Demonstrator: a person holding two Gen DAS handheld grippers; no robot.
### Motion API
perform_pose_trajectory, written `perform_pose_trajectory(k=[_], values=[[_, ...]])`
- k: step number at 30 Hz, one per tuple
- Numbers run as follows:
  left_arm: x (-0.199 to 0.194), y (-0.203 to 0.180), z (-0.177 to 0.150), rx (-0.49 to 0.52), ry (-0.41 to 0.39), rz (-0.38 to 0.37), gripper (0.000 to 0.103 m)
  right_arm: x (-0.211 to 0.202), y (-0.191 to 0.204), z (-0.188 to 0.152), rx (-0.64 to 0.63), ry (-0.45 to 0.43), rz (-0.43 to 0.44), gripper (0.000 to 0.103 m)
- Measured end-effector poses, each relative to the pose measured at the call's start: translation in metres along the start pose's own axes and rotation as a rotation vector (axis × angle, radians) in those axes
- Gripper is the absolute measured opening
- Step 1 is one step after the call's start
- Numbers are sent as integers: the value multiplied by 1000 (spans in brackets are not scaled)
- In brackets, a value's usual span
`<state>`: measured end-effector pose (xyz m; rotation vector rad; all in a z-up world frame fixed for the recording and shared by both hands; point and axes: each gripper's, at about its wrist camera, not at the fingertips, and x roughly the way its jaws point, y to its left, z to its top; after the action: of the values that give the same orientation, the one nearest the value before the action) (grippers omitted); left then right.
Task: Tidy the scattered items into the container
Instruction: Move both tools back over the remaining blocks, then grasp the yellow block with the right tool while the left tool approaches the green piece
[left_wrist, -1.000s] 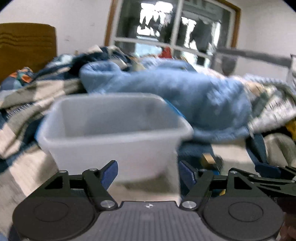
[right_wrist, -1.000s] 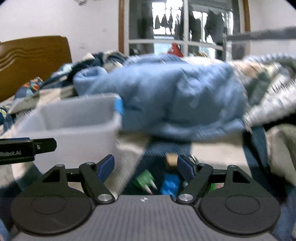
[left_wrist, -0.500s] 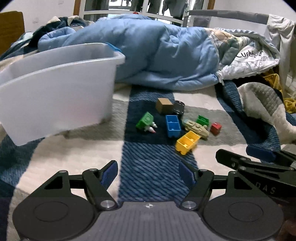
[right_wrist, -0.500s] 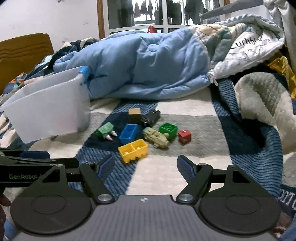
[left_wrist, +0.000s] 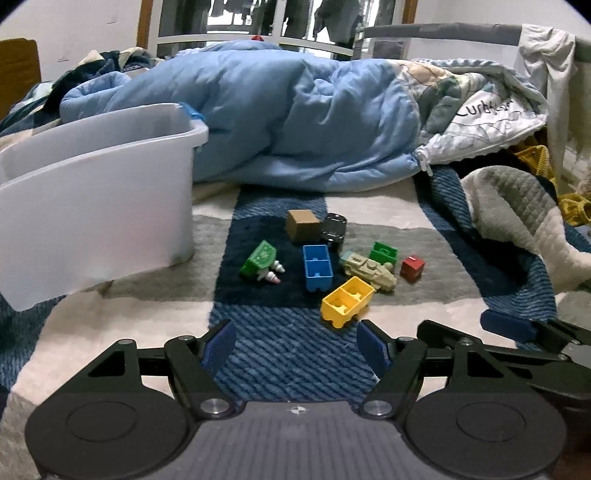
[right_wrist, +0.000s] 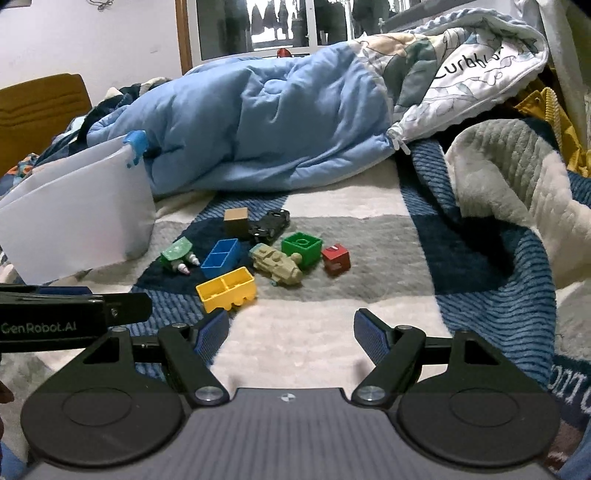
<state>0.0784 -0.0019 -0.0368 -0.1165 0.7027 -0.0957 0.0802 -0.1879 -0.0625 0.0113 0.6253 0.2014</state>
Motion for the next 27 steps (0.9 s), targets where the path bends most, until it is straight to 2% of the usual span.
perform_pose_trajectory(k=[8, 15, 27], values=[[-5, 9, 3, -1, -19, 13, 76, 1, 5, 8, -20, -16, -11, 78], [2, 22, 1, -20, 6, 32, 76, 5, 11, 5, -39, -3, -5, 79], [6, 26, -4, -7, 5, 33, 76, 8, 1, 1, -14, 7, -26, 79]])
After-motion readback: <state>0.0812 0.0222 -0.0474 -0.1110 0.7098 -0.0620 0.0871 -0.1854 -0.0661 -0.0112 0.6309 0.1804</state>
